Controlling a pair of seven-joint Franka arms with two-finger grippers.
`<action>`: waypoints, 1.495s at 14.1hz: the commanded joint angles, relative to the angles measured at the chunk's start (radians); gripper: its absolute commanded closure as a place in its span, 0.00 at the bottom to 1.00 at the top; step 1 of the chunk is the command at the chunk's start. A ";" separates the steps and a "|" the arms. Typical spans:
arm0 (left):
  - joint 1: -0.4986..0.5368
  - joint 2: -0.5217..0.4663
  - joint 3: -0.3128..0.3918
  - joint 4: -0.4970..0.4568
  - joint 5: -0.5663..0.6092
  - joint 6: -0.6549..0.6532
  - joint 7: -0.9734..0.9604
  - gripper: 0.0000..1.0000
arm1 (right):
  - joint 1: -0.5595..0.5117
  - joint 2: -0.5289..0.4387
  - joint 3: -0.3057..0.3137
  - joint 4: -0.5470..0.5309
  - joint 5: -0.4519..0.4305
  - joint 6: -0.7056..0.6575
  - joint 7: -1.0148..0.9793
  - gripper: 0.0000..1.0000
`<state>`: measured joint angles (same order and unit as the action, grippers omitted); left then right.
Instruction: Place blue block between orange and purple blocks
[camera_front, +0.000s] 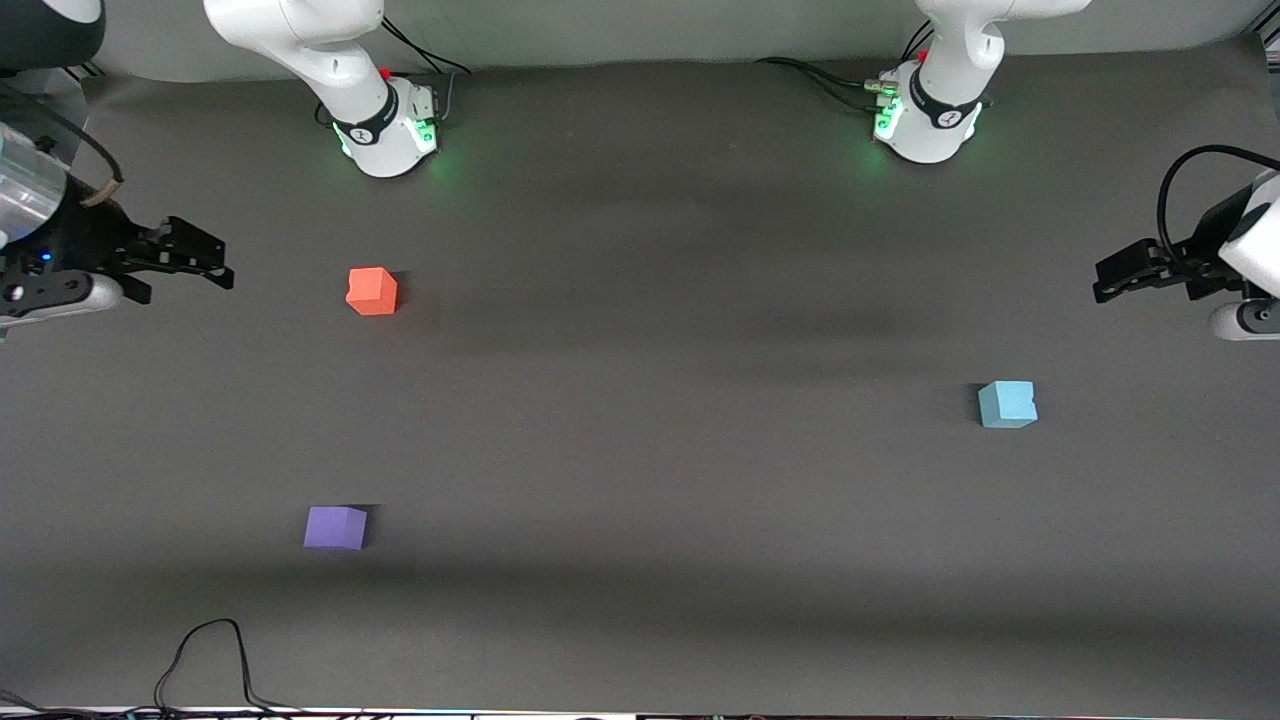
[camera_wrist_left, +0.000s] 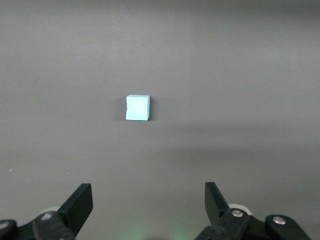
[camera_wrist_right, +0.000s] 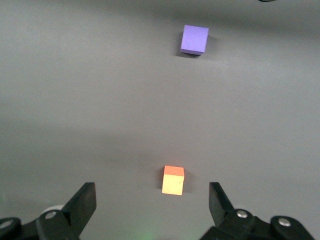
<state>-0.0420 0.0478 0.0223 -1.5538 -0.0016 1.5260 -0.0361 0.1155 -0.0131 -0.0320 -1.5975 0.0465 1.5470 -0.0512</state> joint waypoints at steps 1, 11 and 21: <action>-0.018 -0.023 0.016 -0.022 -0.003 -0.013 -0.004 0.00 | 0.016 0.009 -0.006 0.008 0.015 -0.015 0.002 0.00; 0.051 -0.058 0.033 -0.041 0.040 -0.070 0.180 0.00 | 0.015 0.007 -0.014 0.014 0.093 -0.019 0.011 0.00; 0.074 -0.102 0.028 -0.392 0.040 0.314 0.239 0.00 | 0.012 -0.013 -0.019 0.019 0.007 -0.071 -0.007 0.00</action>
<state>0.0410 -0.0147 0.0466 -1.8165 0.0282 1.7283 0.1868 0.1287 -0.0133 -0.0479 -1.5934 0.0691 1.5065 -0.0498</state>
